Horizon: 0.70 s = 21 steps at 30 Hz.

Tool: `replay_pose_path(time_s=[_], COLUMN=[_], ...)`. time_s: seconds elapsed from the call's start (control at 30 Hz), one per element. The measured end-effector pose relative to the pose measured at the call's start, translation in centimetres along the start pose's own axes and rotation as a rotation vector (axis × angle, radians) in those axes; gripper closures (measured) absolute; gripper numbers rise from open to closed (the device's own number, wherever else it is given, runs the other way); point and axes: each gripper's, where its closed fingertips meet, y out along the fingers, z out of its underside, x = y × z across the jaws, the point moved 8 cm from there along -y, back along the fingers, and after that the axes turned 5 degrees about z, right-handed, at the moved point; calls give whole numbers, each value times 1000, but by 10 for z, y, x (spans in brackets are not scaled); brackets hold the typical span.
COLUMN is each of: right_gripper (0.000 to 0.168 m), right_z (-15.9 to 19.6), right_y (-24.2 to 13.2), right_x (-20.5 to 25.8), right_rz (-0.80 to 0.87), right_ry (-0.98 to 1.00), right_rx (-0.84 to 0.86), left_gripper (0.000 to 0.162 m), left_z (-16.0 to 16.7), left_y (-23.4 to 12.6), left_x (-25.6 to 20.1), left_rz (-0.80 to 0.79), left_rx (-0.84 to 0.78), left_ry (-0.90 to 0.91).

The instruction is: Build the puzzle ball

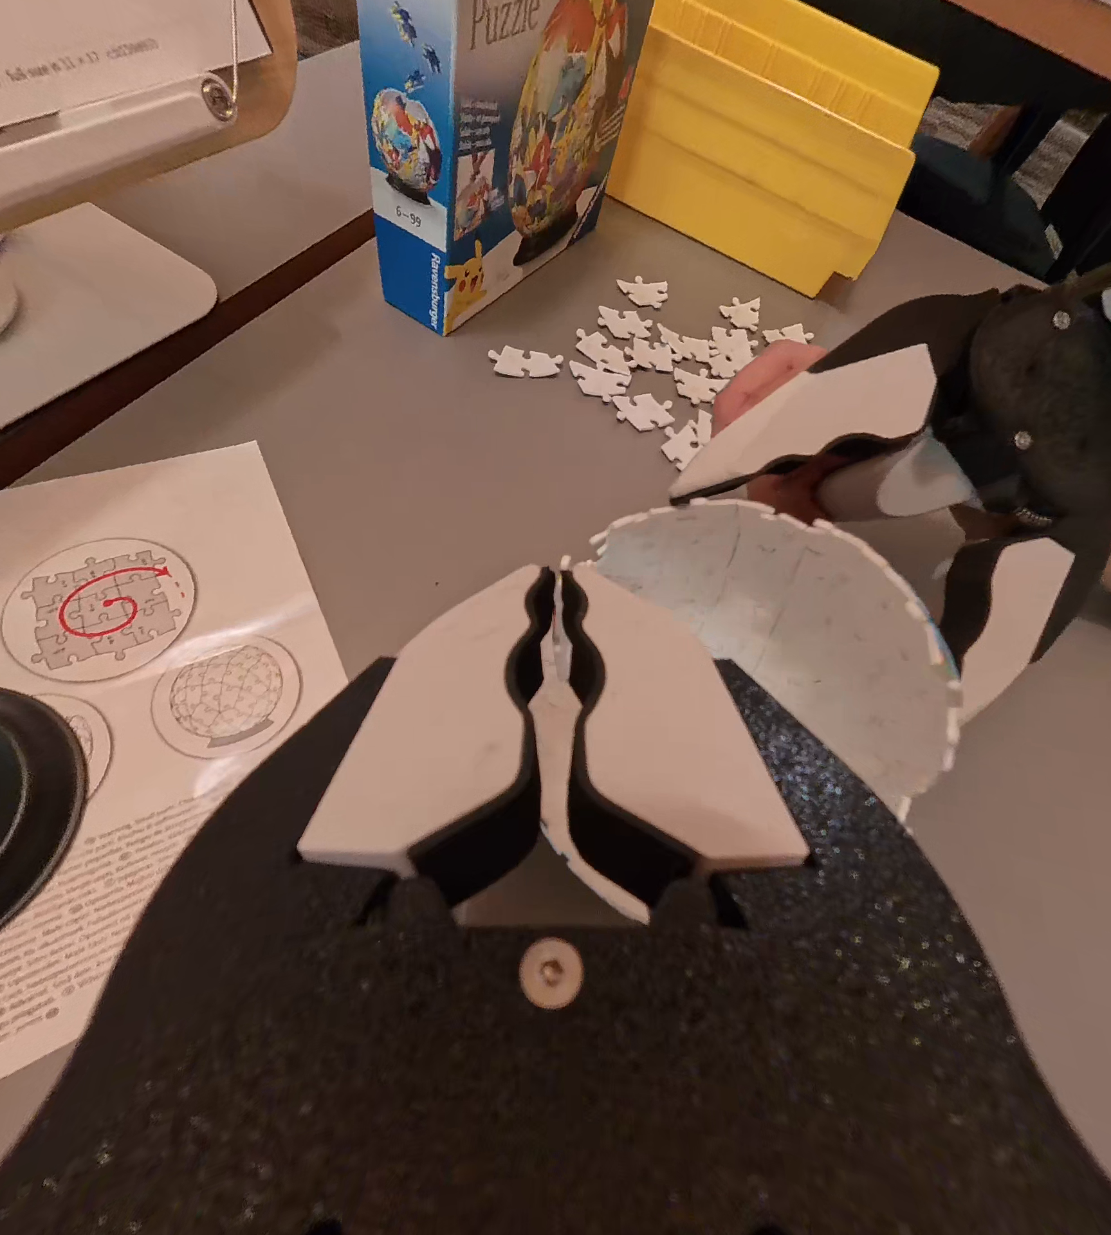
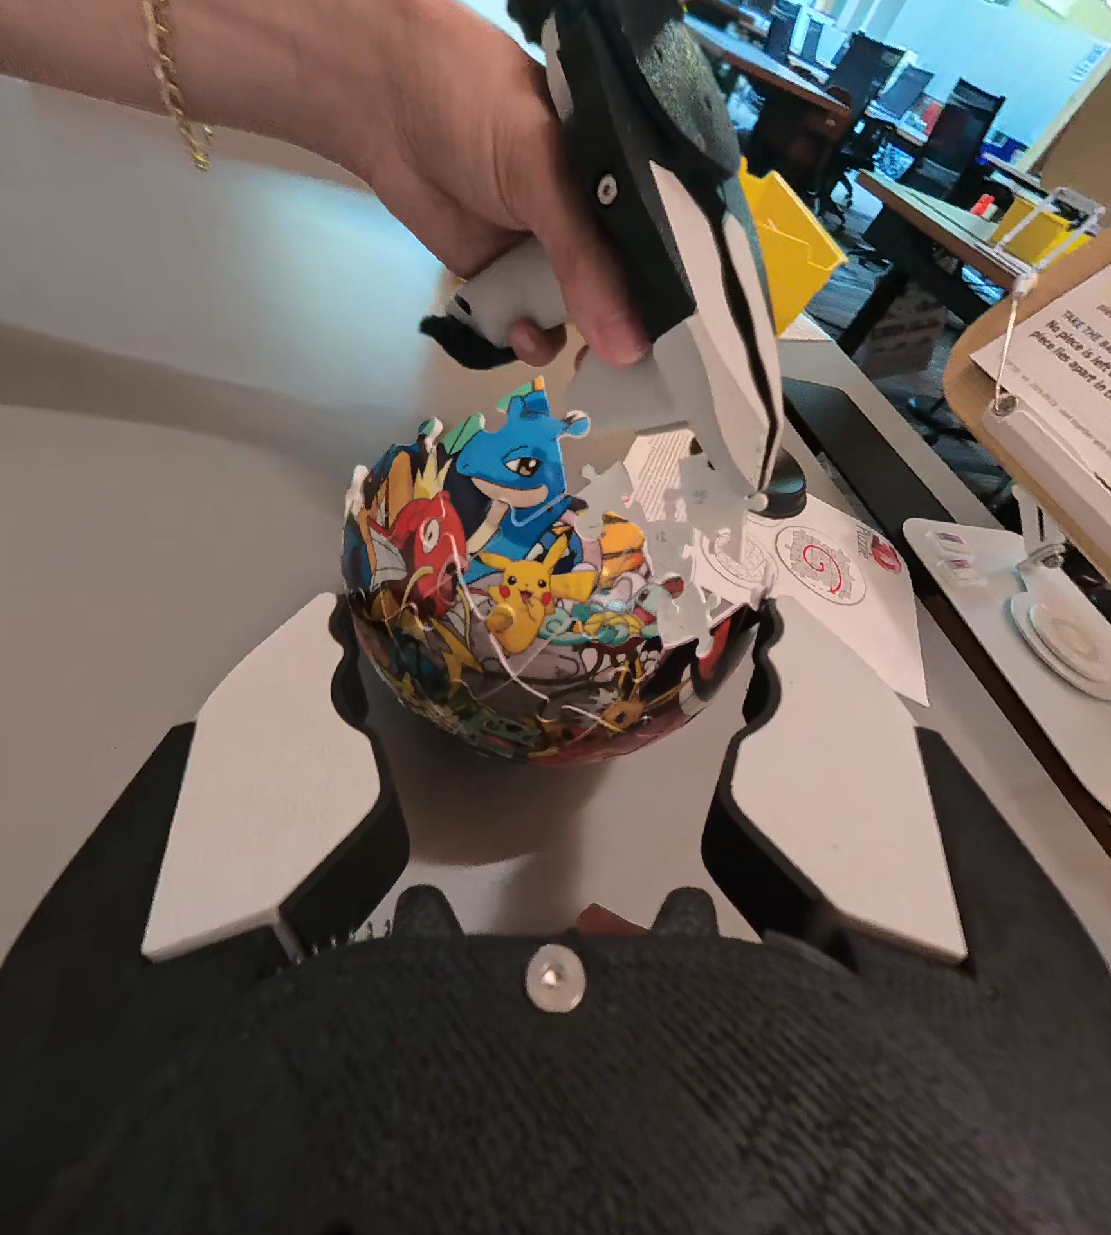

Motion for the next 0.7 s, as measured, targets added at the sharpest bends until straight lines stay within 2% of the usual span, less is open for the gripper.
replay_pose_path(time_s=[0.27, 0.53, 0.7], right_gripper=[56, 57, 57], right_z=[-1, 3, 4], right_y=[11, 36, 53], right_x=[-18, -46, -62], right_rz=[-127, -275, -385], right_ry=[18, 88, 178], right_rx=[-25, -46, -86], left_gripper=[160, 160, 160], left_z=[6, 30, 45], left_y=[8, 7, -6], left_x=[20, 41, 50], left_rz=[77, 20, -58], left_rx=[34, 66, 13], left_ry=[13, -240, -293])
